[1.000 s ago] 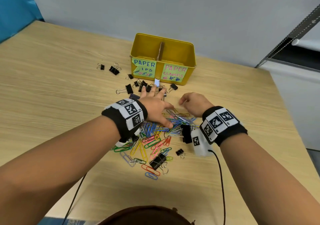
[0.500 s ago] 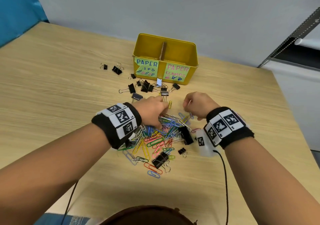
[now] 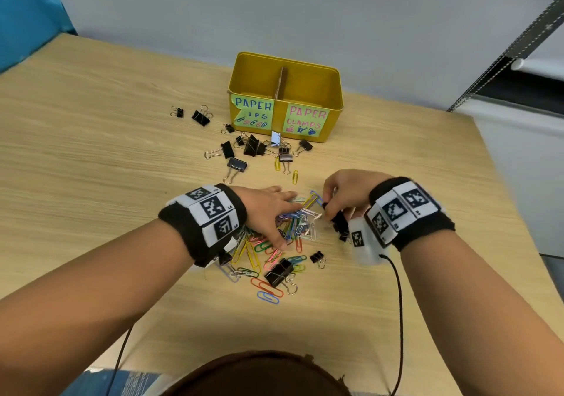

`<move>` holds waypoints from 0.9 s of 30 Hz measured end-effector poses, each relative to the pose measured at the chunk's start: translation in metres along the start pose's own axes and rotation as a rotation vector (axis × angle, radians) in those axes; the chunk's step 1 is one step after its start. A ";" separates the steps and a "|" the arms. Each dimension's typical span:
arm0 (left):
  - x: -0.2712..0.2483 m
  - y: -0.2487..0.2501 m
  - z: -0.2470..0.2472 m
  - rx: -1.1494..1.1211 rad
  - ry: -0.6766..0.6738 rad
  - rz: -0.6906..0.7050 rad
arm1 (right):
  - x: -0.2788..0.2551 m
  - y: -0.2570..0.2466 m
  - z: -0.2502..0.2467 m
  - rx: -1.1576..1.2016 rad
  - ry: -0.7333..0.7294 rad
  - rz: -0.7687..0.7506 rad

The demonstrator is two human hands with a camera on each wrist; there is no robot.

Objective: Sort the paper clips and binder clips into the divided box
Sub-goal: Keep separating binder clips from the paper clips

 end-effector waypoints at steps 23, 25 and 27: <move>0.002 -0.025 -0.017 0.069 0.233 -0.238 | 0.010 -0.025 -0.009 -0.089 0.269 -0.146; 0.004 -0.026 -0.022 0.014 0.256 -0.229 | 0.012 -0.037 -0.003 -0.220 0.307 -0.192; 0.004 -0.029 -0.025 -0.009 0.252 -0.233 | 0.016 -0.043 0.003 -0.266 0.306 -0.188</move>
Point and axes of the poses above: each hand's wrist, its own x-axis towards the middle knuckle, its own z-axis out of the palm, y = z × x, the point moved 5 cm from there along x, towards the middle knuckle, and after that the axes turned 3 degrees about x, right-handed, at the moved point
